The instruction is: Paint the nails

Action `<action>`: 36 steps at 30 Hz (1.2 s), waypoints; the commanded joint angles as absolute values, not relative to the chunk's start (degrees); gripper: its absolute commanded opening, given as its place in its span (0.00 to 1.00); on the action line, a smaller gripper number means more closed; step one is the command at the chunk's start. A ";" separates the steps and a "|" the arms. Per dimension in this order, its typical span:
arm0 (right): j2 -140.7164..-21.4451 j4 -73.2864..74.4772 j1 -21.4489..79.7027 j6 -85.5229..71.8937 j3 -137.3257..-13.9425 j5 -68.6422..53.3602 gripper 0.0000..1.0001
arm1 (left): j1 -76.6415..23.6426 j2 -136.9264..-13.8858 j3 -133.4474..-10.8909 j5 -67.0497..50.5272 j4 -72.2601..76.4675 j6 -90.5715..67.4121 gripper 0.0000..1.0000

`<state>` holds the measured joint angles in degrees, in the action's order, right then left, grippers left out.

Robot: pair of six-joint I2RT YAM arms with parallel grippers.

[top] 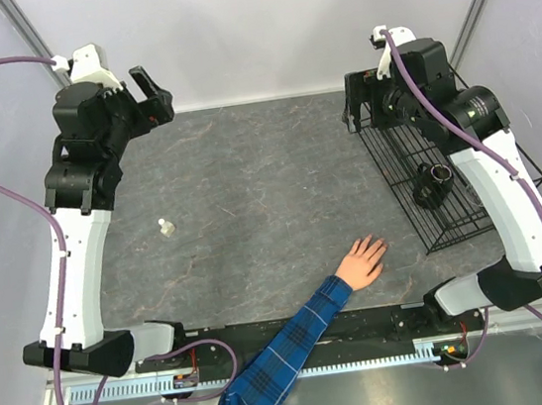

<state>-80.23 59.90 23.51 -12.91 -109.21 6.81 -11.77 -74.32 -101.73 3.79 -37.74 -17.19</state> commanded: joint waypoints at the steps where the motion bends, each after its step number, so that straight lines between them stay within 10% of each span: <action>1: -81.30 61.17 23.64 -13.97 -113.02 7.65 0.98 | -11.69 -74.97 -99.49 15.63 -42.00 -23.01 1.00; 14: -81.30 63.02 23.64 -14.41 -112.68 6.77 0.98 | 1.56 -84.19 -88.00 13.54 -53.88 -44.37 0.99; 23: -78.58 63.02 23.55 -14.33 -111.36 7.38 0.98 | 3.43 -91.59 -84.56 14.77 -60.73 -48.59 0.70; 36: -78.84 61.96 23.64 -14.41 -110.04 5.54 0.98 | 2.64 -91.58 -75.68 18.72 -59.06 -50.54 0.71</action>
